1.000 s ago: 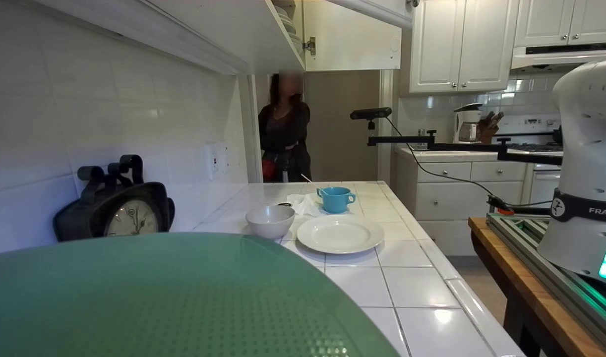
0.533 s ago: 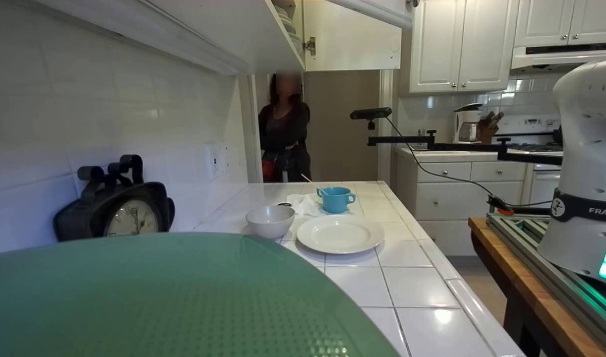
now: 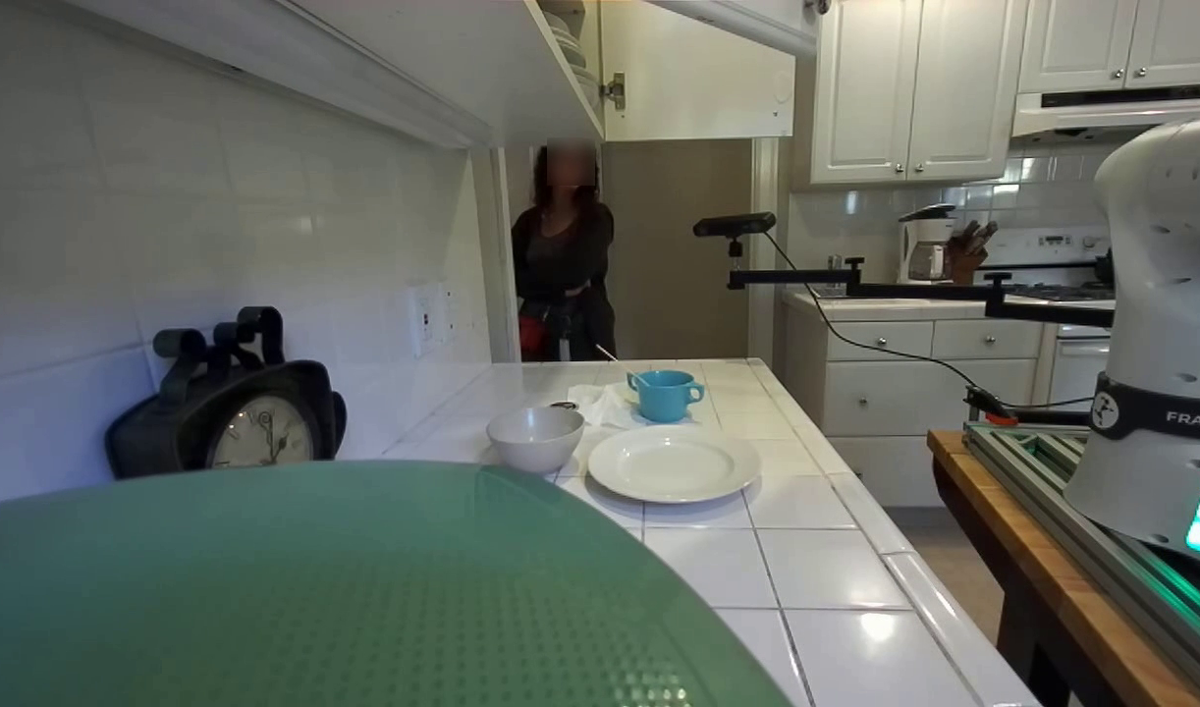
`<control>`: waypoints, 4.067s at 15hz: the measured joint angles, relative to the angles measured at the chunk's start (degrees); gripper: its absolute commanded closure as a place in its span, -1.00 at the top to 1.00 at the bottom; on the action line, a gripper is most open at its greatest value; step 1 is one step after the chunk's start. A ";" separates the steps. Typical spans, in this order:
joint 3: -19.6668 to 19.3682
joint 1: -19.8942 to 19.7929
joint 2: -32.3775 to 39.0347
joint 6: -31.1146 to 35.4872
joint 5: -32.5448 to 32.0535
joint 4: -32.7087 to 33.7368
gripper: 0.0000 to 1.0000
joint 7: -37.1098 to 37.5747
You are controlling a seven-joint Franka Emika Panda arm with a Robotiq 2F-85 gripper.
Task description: Open the cabinet's left door completely
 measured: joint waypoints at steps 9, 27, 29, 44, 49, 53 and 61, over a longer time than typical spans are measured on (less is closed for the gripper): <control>-0.96 2.38 -0.39 -6.44 -1.31 2.91 1.00 1.59; -0.96 2.45 -0.36 -6.45 -1.32 2.91 1.00 1.92; -0.96 2.45 -0.36 -6.45 -1.32 2.91 1.00 1.92; -6.48 6.07 -3.99 -20.73 -5.58 10.16 1.00 3.62; -13.56 10.55 -2.35 -12.81 -4.11 7.65 1.00 3.24; -16.98 14.83 -0.44 -6.02 -1.63 7.40 1.00 0.75; -21.53 20.56 0.63 -3.49 4.76 7.59 1.00 -6.68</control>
